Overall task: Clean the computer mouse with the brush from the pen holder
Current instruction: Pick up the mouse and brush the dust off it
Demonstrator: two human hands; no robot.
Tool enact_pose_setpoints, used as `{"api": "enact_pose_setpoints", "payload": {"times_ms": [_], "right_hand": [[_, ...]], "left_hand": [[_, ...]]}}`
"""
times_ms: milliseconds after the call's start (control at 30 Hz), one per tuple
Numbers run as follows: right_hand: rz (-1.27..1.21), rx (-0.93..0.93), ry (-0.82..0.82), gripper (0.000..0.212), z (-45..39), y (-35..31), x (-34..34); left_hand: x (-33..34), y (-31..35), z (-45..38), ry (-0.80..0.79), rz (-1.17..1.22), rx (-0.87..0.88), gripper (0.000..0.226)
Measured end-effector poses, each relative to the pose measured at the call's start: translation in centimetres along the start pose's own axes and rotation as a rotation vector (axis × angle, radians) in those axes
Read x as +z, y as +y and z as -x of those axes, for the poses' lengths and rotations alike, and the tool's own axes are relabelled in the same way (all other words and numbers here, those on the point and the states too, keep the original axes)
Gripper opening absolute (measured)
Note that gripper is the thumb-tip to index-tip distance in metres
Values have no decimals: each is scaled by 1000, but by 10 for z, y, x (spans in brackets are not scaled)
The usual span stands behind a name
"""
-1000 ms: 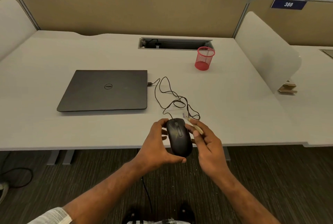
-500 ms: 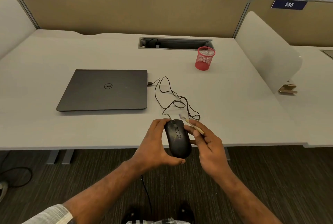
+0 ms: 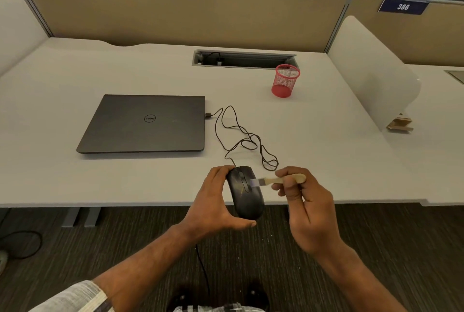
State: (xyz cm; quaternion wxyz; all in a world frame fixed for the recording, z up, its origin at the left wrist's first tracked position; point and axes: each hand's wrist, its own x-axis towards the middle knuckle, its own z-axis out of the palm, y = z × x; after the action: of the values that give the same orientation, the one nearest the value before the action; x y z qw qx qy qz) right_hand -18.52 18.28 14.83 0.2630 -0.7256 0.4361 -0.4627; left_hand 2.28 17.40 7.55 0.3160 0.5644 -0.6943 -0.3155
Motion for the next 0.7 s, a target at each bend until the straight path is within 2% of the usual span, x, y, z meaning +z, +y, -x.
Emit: {"api": "enact_pose_setpoints", "payload": {"times_ms": [267, 433, 567, 700], "right_hand": [[326, -202, -181, 34, 14, -11, 14], [342, -210, -261, 38, 19, -16, 20], [214, -176, -187, 33, 16, -15, 17], [209, -166, -89, 42, 11, -12, 10]], "left_hand": [[6, -2, -2, 26, -34, -5, 115], [6, -3, -1, 14, -29, -17, 115], [5, -3, -1, 9, -34, -24, 115], [4, -2, -3, 10, -20, -29, 114]]}}
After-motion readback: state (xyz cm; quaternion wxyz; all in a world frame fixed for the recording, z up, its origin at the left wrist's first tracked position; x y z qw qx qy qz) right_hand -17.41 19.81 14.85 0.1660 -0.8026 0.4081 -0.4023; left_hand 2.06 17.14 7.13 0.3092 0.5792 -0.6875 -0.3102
